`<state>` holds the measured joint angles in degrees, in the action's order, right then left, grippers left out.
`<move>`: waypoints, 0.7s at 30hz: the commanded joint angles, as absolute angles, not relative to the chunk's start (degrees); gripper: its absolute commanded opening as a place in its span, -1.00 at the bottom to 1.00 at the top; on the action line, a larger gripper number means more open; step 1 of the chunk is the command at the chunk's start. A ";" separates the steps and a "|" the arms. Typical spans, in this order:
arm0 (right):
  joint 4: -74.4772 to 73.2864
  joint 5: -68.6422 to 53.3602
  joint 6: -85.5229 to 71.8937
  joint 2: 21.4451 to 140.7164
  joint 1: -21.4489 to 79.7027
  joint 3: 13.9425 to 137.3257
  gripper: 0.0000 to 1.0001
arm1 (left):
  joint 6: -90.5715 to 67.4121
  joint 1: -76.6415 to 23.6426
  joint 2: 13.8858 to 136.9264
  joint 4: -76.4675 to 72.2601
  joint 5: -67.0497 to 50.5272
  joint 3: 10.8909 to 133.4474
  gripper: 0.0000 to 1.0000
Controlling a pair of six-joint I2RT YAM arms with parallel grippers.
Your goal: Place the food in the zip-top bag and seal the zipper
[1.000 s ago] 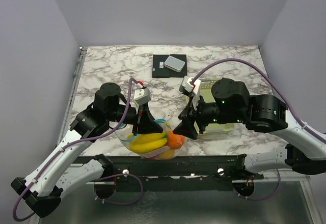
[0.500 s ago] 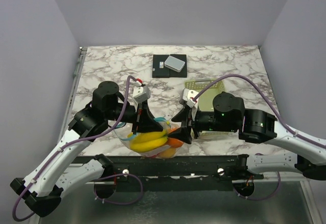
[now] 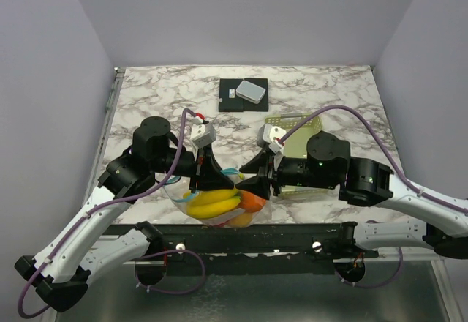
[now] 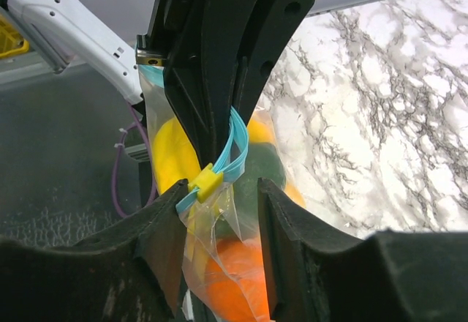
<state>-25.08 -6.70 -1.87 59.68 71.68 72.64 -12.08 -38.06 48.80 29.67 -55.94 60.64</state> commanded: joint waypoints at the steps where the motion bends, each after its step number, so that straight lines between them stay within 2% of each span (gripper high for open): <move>1: -23.29 -5.84 -2.08 59.71 72.07 71.49 -0.10 | -12.71 -38.13 47.82 27.82 -56.44 63.06 -1.00; 7: -22.70 -5.80 -3.06 59.66 72.11 70.55 -0.18 | -13.29 -38.14 47.41 27.34 -56.34 63.19 -1.00; 9: -22.44 -5.89 -3.15 59.51 72.09 70.32 -0.29 | -13.41 -38.16 47.29 27.18 -56.49 63.28 -1.00; 17: -20.47 -6.17 -3.43 58.53 72.07 70.45 -0.98 | -13.69 -38.14 47.03 26.93 -57.52 62.44 -1.00; 21: -19.88 -7.52 -3.34 57.88 72.07 70.06 -0.99 | -13.80 -38.21 46.48 26.89 -57.64 61.82 -1.00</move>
